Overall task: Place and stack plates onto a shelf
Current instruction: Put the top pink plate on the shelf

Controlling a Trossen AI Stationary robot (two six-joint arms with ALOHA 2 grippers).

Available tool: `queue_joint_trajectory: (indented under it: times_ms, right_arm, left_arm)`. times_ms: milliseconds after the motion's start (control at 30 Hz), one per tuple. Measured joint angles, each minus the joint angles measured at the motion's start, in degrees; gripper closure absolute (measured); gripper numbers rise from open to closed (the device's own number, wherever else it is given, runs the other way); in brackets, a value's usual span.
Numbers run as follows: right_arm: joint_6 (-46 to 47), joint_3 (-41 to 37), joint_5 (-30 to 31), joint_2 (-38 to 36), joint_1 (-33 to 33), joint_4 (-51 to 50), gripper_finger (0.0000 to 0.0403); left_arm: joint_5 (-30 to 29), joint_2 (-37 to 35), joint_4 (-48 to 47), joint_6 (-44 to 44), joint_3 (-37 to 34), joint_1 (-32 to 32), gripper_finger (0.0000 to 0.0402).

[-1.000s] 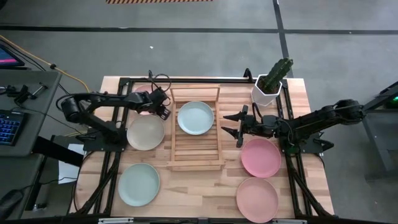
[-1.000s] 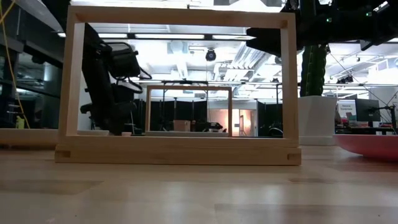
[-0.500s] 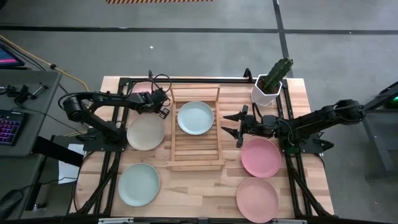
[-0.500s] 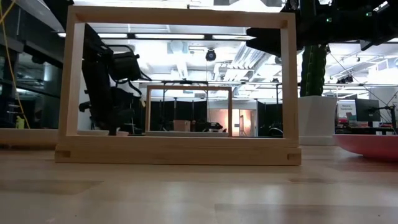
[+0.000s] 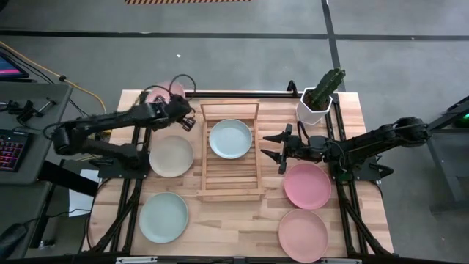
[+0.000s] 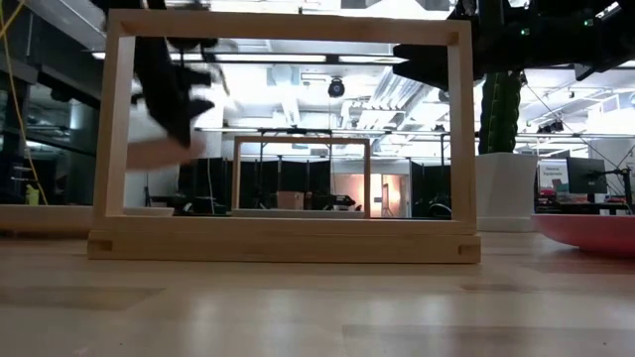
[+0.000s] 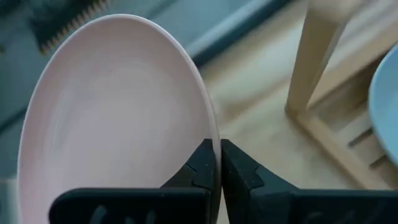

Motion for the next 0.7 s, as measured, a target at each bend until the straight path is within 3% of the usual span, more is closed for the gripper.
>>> queue_joint_trajectory:
  times_ms: [100,200,467,700]
  right_arm:
    - [0.00,0.00,0.00,0.00,0.00,0.00,0.0185]
    - [0.01,0.00,0.00,0.00,0.00,0.02,0.0185]
    - [1.34,-0.02,0.02,0.00,0.00,0.02,0.0185]
    - [1.51,-0.02,0.00,0.00,0.00,-0.43,0.0185]
  left_arm:
    - [-4.71,-3.76,-2.01,1.62,5.99,-4.10,0.0400]
    - [-4.49,-5.56,-0.40,7.42,11.32,-9.37,0.0400]
    - [13.68,-0.21,5.05,28.63,14.22,-30.55,0.0401]
    - [16.93,11.13,2.03,41.66,14.15,-44.72,0.0401]
